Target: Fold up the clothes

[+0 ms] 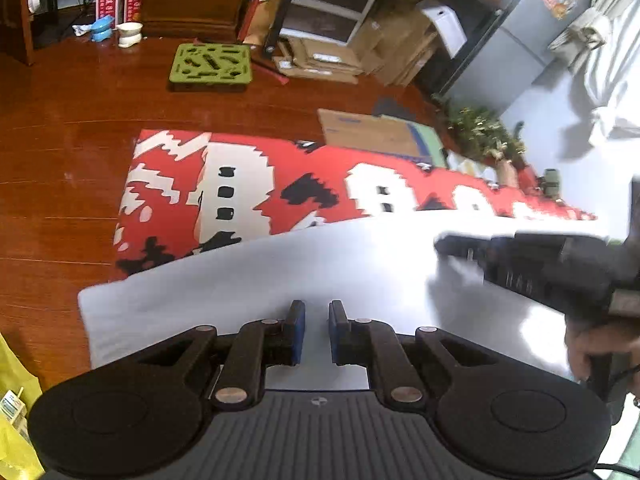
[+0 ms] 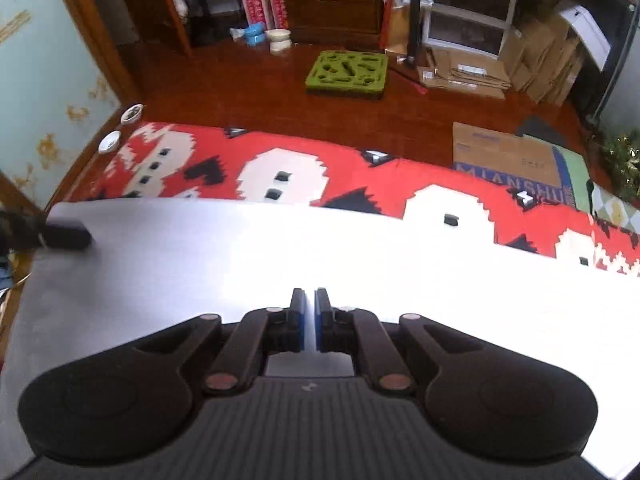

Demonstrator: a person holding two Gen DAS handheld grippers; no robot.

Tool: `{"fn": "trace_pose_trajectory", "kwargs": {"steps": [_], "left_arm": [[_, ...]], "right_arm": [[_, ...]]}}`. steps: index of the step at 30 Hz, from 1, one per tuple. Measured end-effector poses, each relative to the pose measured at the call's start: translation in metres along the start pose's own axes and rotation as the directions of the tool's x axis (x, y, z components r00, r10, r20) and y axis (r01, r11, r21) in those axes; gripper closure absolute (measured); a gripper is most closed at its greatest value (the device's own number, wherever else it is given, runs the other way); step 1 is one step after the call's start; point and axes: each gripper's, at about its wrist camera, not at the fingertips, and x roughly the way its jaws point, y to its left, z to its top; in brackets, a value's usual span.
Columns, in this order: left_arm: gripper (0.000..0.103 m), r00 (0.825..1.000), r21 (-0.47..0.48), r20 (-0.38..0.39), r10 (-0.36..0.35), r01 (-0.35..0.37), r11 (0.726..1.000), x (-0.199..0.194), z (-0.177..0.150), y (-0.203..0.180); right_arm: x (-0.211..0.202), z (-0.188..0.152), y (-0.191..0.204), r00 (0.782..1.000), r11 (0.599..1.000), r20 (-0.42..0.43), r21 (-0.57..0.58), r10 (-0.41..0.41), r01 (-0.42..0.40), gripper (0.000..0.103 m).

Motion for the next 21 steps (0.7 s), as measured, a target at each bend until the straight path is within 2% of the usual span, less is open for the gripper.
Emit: {"fn": "trace_pose_trajectory", "kwargs": {"steps": [2, 4, 6, 7, 8, 9, 11, 13, 16, 19, 21], "left_arm": [[0.093, 1.000, -0.023, 0.008, 0.002, -0.002, 1.000, 0.004, 0.007, 0.003], [0.092, 1.000, 0.014, 0.011, 0.004, -0.004, 1.000, 0.000, 0.013, -0.001], [0.090, 1.000, 0.052, 0.013, 0.006, -0.007, 0.999, -0.003, 0.020, -0.006], [0.090, 1.000, 0.070, 0.015, 0.007, -0.008, 0.997, -0.004, 0.023, -0.008], [0.085, 1.000, 0.090, 0.016, 0.008, -0.009, 0.996, -0.006, 0.026, -0.011], [0.082, 1.000, 0.139, 0.013, 0.004, -0.006, 0.990, -0.004, 0.028, -0.017], [0.075, 1.000, 0.237, 0.002, -0.008, 0.007, 0.972, 0.002, 0.033, -0.030], [0.074, 1.000, 0.326, -0.010, -0.023, 0.025, 0.945, 0.011, 0.039, -0.046], [0.072, 0.999, 0.458, -0.026, -0.045, 0.052, 0.888, 0.031, 0.047, -0.075], [0.070, 0.996, 0.579, -0.067, -0.056, 0.084, 0.811, 0.057, 0.054, -0.105], [0.070, 0.995, 0.632, -0.097, -0.038, 0.091, 0.770, 0.076, 0.058, -0.118]], "right_arm": [[0.012, 0.011, 0.002, 0.999, 1.000, 0.038, -0.006, -0.019, 0.019, 0.100], [0.025, 0.026, 0.006, 0.998, 1.000, 0.060, -0.010, -0.025, 0.025, 0.100], [0.030, 0.040, 0.001, 0.999, 1.000, 0.039, 0.024, -0.008, 0.008, 0.099], [0.024, 0.043, -0.006, 0.999, 0.998, 0.046, 0.056, -0.001, -0.002, 0.099], [0.017, 0.045, -0.014, 0.998, 0.996, 0.055, 0.087, 0.006, -0.011, 0.098], [0.006, 0.043, -0.023, 0.997, 0.996, 0.078, 0.089, 0.000, -0.007, 0.092], [-0.017, 0.037, -0.045, 0.996, 0.998, 0.083, 0.053, -0.039, 0.035, 0.086], [-0.030, 0.028, -0.075, 0.995, 0.995, 0.051, -0.038, -0.086, 0.088, 0.086], [-0.037, 0.016, -0.118, 0.988, 0.967, -0.018, -0.209, -0.154, 0.147, 0.086], [-0.032, 0.014, -0.150, 0.985, 0.939, -0.067, -0.317, -0.161, 0.132, 0.086], [-0.027, 0.016, -0.160, 0.986, 0.923, -0.093, -0.374, -0.136, 0.091, 0.085]]}}
